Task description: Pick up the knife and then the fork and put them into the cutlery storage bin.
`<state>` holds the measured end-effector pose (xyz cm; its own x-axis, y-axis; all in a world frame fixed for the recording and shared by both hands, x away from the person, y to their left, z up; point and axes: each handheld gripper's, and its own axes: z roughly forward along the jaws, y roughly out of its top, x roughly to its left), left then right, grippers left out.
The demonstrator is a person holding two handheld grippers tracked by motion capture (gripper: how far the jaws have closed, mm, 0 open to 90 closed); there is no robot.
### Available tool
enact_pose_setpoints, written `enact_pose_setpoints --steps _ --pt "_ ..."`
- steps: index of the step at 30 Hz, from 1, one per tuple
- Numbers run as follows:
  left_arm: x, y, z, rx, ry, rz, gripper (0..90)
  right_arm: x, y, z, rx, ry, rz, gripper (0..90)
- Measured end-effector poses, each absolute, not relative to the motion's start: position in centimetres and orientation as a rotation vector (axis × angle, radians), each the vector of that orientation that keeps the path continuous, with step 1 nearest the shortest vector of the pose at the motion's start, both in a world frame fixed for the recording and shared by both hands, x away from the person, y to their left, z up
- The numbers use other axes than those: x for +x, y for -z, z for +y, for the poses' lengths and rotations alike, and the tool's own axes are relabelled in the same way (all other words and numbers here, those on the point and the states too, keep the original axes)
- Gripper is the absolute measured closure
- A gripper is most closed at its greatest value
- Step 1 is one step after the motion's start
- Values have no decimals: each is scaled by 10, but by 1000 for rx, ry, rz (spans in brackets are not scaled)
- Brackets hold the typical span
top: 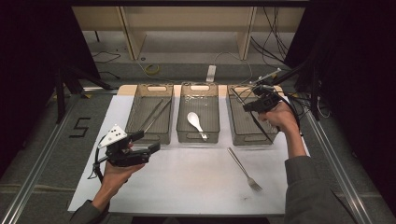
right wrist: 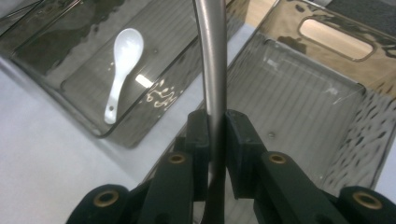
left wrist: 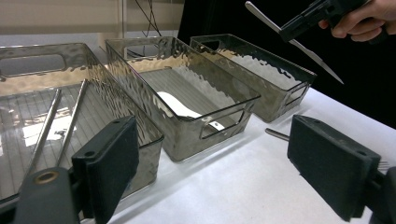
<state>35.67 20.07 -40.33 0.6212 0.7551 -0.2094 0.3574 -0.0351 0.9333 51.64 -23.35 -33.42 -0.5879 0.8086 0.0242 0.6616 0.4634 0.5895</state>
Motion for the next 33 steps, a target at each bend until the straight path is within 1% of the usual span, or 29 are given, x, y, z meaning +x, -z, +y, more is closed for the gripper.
enact_pose_setpoints --steps 9,20,33 --pt "357 403 200 1636 -412 935 162 536 330 -236 1309 -803 2427 811" --pt "356 402 202 1625 -408 929 161 560 336 -243 1409 -806 2381 811" --pt "356 402 203 1612 -403 936 162 576 347 -243 1439 -786 2339 811"
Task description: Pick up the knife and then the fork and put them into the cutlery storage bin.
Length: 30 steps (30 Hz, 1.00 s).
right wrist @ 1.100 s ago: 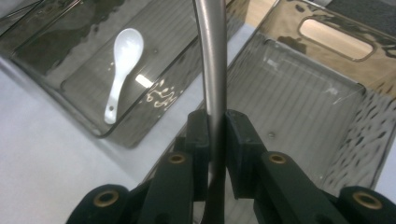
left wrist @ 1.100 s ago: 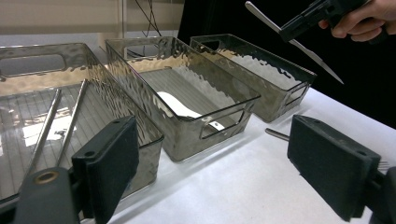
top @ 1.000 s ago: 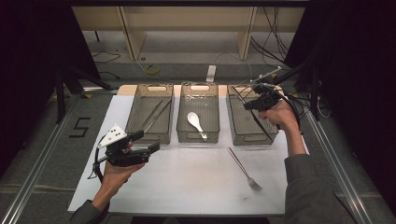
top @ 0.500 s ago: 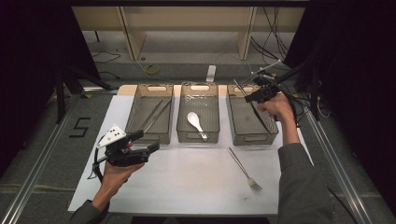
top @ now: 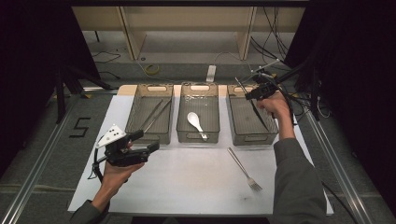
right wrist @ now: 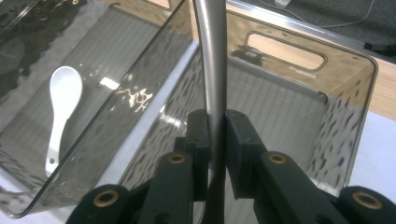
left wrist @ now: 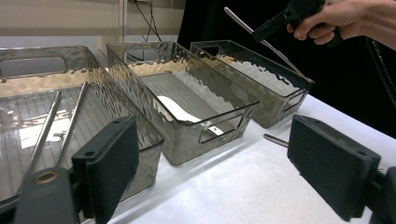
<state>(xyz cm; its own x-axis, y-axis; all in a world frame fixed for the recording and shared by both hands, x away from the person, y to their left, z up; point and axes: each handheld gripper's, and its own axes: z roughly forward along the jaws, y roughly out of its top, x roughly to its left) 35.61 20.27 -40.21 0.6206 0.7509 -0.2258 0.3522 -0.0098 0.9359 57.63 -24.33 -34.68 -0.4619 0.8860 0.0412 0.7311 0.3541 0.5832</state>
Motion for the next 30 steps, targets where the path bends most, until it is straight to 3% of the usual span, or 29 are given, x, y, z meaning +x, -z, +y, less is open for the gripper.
enact_pose_setpoints --steps 30 --pt "355 402 202 1609 -406 936 162 585 382 -245 1470 -673 2328 808"
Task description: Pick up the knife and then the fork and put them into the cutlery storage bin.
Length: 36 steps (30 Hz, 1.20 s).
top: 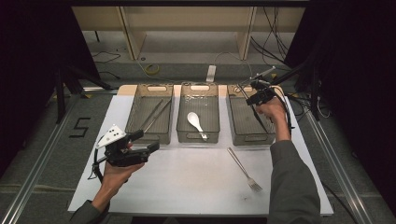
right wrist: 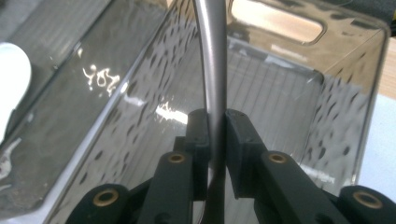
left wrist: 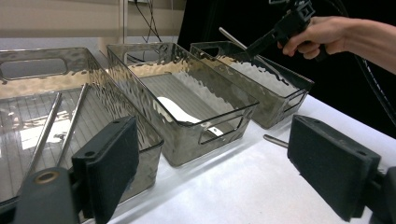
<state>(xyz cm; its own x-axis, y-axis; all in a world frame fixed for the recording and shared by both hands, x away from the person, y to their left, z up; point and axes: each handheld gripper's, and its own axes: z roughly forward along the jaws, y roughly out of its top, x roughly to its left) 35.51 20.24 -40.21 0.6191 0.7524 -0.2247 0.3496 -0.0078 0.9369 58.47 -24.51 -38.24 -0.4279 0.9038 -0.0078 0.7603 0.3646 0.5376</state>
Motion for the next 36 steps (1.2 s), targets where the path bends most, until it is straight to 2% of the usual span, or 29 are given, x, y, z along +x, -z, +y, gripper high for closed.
enact_pose_setpoints --steps 12,16,20,24,28,36 --pt "355 402 203 1608 -407 934 162 584 394 -237 1485 -634 2343 798" --pt "355 402 203 1604 -404 940 161 584 390 -238 1516 -644 2319 711" --pt "355 402 205 1603 -404 940 161 575 373 -243 1496 -727 2311 584" --pt "355 402 204 1603 -401 944 161 561 361 -246 1483 -800 2336 541" --pt "355 402 202 1606 -403 940 161 537 354 -238 1404 -814 2378 445" --pt "355 402 202 1613 -404 942 161 492 349 -226 1259 -848 2455 380"
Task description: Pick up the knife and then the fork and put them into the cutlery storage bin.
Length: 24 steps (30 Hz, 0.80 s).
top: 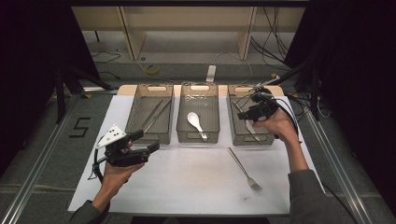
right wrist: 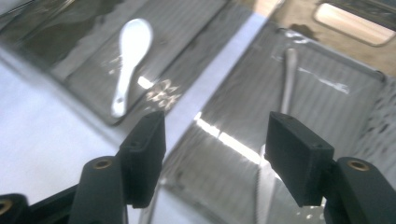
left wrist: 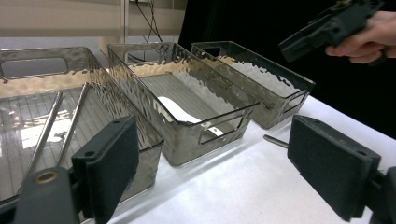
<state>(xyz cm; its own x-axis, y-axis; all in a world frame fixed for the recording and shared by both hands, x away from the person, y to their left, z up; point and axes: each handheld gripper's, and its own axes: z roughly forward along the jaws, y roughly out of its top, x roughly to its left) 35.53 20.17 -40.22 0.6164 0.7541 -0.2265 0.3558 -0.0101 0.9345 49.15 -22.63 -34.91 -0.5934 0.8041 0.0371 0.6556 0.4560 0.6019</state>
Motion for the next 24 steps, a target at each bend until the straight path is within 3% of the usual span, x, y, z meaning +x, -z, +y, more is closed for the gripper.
enact_pose_setpoints --steps 11,24 --pt "356 402 201 1619 -411 944 157 452 370 -217 1190 -880 2513 330" --pt "354 401 200 1619 -418 936 156 431 387 -209 1142 -801 2602 321"
